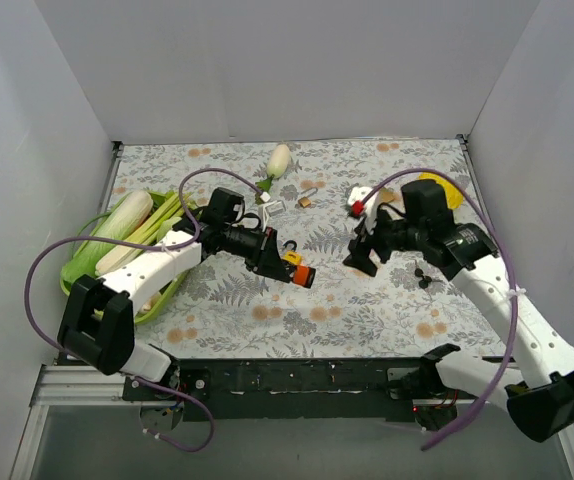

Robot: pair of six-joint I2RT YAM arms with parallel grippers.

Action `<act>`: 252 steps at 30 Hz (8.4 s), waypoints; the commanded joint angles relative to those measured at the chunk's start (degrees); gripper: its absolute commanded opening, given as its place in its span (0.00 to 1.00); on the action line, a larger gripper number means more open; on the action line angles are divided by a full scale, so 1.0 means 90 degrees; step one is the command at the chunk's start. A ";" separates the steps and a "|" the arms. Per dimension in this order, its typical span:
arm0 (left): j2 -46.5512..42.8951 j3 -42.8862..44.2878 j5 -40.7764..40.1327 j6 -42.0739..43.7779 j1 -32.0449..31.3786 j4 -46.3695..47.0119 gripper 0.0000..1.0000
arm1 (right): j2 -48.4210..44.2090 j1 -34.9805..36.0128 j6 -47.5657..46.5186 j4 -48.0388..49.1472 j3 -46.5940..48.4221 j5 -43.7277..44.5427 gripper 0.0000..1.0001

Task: Lock with the key
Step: Adjust the lock, then place the lock at the center of the board, then pick up the lock from the center of the board, then lock the lock.

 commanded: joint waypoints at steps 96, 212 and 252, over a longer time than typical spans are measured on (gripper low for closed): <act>-0.1455 -0.0229 -0.2317 -0.2314 0.1197 0.2315 0.98 | 0.2213 -0.1152 0.4013 0.1424 -0.2266 0.3398 0.31; -0.0507 -0.1010 0.0846 -0.2920 0.1793 0.1505 0.48 | 0.1520 0.4463 -0.2705 0.0496 0.0820 0.0909 0.01; -0.0957 -0.0941 0.1296 -0.0976 0.0778 0.0059 0.09 | 0.1275 0.4776 -0.3545 -0.0109 0.0625 0.0822 0.01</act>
